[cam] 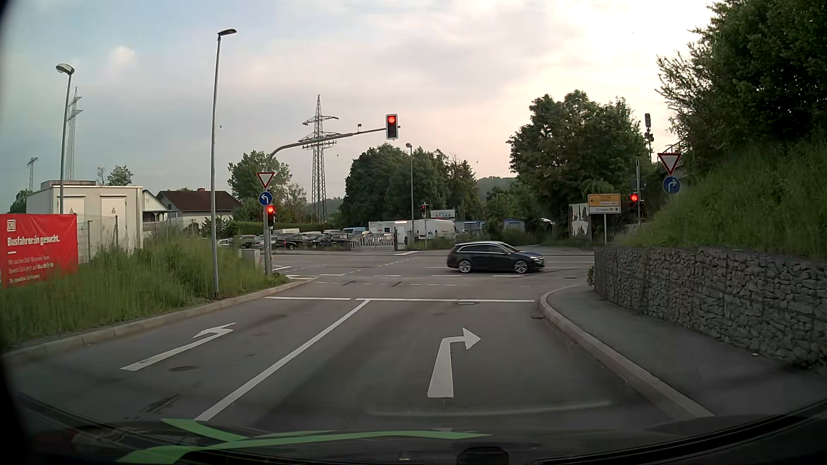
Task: Follow the waypoints while adhering to traffic rules and regulations
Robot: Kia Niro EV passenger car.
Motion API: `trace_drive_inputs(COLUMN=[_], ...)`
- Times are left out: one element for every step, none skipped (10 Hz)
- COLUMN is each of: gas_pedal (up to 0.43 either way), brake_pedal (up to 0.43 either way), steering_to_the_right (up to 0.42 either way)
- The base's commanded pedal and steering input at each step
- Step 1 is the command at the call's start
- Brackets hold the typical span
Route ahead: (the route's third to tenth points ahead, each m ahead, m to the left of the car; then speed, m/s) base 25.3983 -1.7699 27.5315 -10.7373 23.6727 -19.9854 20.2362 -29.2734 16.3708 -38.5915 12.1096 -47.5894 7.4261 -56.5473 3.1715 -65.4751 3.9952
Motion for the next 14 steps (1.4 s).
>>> trace_drive_inputs(gas_pedal=[0.000,0.000,0.000,0.000,0.000,0.000,0.000,0.000,0.000,0.000,0.000,0.000,0.000,0.000], brake_pedal=[0.220,0.220,0.220,0.220,0.213,0.213,0.213,0.207,0.207,0.207,0.207,0.207,0.207,0.213], steering_to_the_right=[0.006,0.005,0.002,0.001,0.000,-0.001,-0.001,-0.001,-0.001,-0.001,-0.001,-0.001,-0.001,-0.001])
